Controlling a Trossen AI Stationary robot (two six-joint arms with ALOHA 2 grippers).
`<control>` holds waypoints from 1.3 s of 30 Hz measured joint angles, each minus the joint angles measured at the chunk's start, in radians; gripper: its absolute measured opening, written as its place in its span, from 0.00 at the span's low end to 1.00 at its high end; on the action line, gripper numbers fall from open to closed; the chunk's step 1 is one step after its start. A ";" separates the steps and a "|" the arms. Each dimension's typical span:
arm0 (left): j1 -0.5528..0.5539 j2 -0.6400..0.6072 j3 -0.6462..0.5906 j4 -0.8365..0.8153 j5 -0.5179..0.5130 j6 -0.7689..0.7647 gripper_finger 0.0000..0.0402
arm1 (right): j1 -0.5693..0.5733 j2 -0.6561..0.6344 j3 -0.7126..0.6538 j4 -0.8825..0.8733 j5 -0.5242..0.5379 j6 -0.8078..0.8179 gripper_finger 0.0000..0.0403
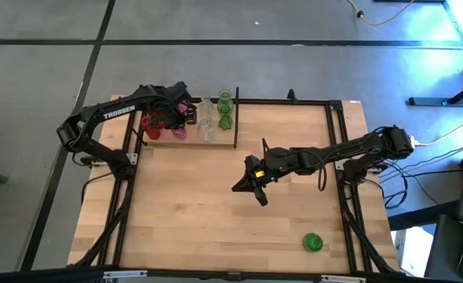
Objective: Sort vases onto shelf
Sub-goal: Put the purple vase on the shelf aligned with the other purple vases
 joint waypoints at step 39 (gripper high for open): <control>-0.061 -0.012 0.001 -0.008 -0.034 0.012 0.27 | 0.001 0.000 0.000 0.005 -0.003 0.005 0.00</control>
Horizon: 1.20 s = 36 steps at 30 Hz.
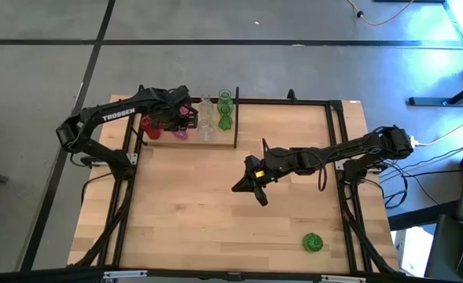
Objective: Sort vases onto shelf
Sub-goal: Put the purple vase on the shelf aligned with the other purple vases
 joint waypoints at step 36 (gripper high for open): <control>0.006 0.000 0.070 -0.109 -0.005 0.064 0.27 | 0.000 0.000 0.000 0.011 0.010 0.005 0.00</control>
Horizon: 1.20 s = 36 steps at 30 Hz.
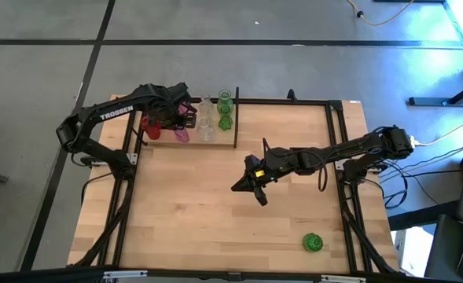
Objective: Sort vases onto shelf
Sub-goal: Put the purple vase on the shelf aligned with the other purple vases
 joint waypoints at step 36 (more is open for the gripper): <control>-1.107 -0.111 -0.245 0.178 -0.985 -1.024 0.25 | -0.002 0.000 0.000 -0.063 0.000 -0.032 0.00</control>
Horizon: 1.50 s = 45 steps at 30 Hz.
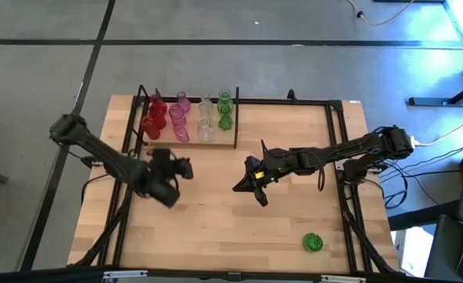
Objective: Sort vases onto shelf
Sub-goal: Put the purple vase on the shelf aligned with the other purple vases
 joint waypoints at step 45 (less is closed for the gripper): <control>0.291 0.258 -0.216 0.468 -0.174 0.150 0.00 | 0.001 0.000 0.000 -0.049 0.001 0.056 0.00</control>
